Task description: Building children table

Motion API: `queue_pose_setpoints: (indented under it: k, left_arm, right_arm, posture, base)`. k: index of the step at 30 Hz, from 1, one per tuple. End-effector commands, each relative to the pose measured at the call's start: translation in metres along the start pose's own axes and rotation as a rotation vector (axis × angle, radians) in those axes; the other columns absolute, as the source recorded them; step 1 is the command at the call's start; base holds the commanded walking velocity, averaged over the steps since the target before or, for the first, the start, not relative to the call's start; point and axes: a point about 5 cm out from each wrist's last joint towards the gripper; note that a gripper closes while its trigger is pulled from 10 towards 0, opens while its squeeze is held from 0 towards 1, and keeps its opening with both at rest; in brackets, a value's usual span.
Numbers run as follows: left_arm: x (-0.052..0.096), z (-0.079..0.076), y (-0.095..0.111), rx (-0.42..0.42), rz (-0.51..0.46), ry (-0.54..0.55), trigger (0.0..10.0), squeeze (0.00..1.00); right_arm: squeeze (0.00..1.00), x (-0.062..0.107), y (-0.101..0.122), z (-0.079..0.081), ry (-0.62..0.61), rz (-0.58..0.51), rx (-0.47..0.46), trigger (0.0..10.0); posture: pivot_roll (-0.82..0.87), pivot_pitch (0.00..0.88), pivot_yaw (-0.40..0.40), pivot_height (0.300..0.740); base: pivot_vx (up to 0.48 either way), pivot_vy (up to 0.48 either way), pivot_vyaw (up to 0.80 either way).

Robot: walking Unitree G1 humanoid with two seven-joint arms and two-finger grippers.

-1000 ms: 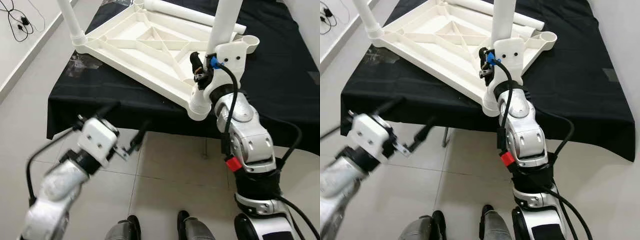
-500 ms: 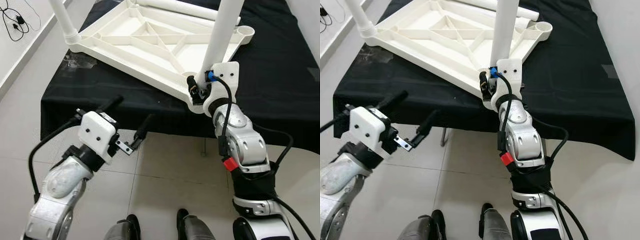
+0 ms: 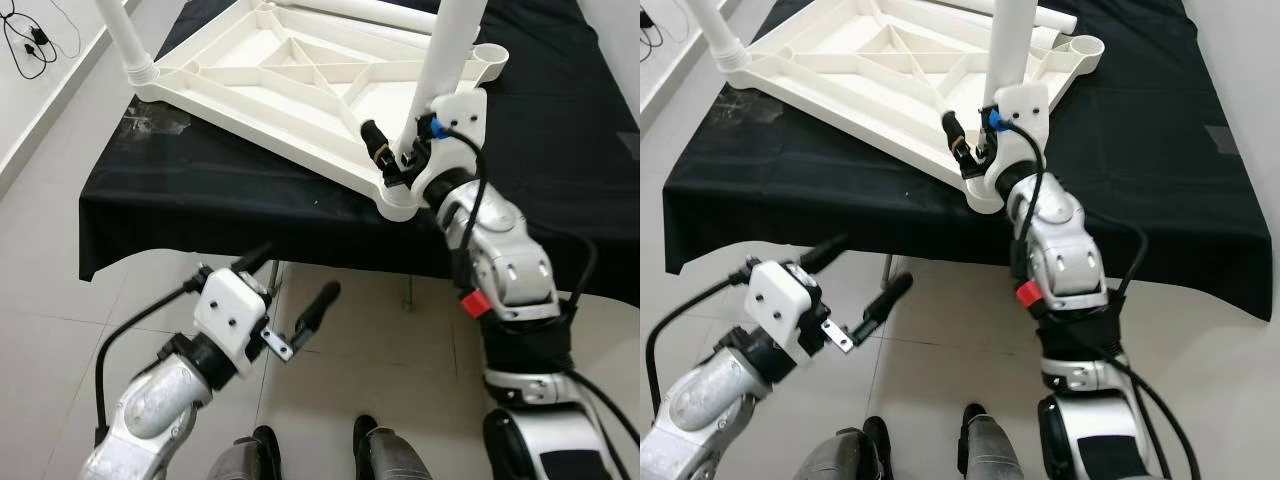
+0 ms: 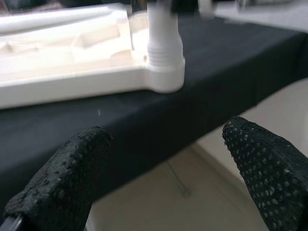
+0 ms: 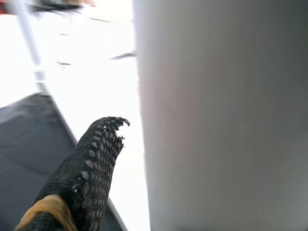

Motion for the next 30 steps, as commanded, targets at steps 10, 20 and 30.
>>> queue_pose_setpoints:
  k: [10,20,30]
  left_arm:
    - [0.005,-0.013,0.001,-0.001,0.012,-0.053,10.0,0.0]
    - [0.003,-0.008,0.009,-0.032,-0.016,-0.045,10.0,0.0]
    - [0.001,-0.009,0.013,-0.062,-0.028,-0.058,10.0,0.0]
  right_arm:
    - [0.0,-0.001,0.017,-0.021,0.191,-0.022,0.073,10.0]
    - [0.0,0.007,0.014,-0.027,0.369,0.015,0.045,10.0]
    - [0.0,0.008,0.012,-0.045,0.429,0.065,0.029,0.0]
  posture:
    - [0.04,0.297,0.012,0.74]
    - [0.04,0.303,0.011,0.74]
    - [0.04,0.307,0.009,0.74]
  base:
    - [0.0,0.0,0.0]
    - [0.0,0.0,0.0]
    - [0.0,0.0,0.0]
Point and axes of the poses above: a point about 5 cm out from each wrist's last joint towards the gripper, its own x axis pointing back from the gripper into the wrist, its own y axis along the axis of the wrist's last joint, z = x × y, and after that the axes turned 10 degrees about -x, right-handed
